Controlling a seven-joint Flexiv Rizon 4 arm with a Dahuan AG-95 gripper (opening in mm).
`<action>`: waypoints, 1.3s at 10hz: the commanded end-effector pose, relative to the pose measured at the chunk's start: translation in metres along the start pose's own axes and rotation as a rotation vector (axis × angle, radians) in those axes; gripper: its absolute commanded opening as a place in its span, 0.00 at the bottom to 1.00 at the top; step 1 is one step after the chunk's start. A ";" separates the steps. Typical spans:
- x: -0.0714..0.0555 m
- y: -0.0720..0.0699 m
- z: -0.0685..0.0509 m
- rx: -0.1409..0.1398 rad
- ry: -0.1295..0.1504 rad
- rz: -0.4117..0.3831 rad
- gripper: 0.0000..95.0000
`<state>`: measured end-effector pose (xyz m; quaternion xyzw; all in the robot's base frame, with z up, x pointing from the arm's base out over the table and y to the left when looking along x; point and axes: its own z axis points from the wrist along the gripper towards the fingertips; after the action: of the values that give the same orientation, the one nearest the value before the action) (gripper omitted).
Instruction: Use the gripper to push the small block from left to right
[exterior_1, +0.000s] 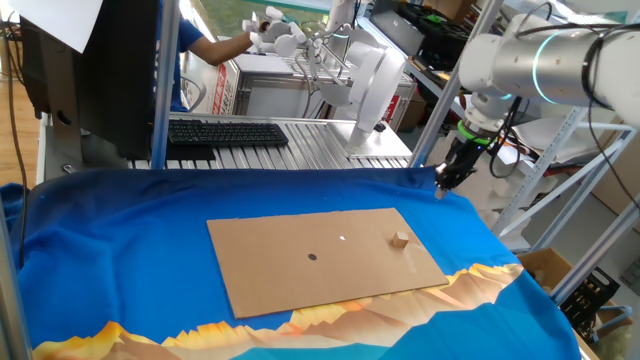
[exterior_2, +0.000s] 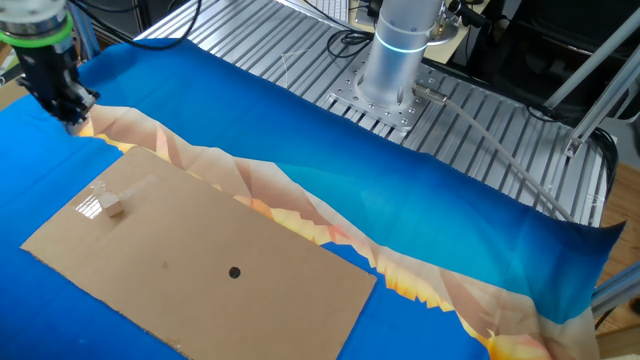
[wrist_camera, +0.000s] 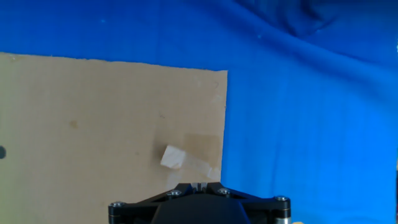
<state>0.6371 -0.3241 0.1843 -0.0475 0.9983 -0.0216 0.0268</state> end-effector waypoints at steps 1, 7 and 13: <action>-0.002 -0.003 0.009 -0.003 0.009 0.038 0.00; -0.003 0.000 0.034 -0.023 0.017 0.144 0.00; -0.003 0.004 0.061 -0.042 0.034 0.216 0.00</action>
<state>0.6443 -0.3219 0.1240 0.0600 0.9981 0.0023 0.0096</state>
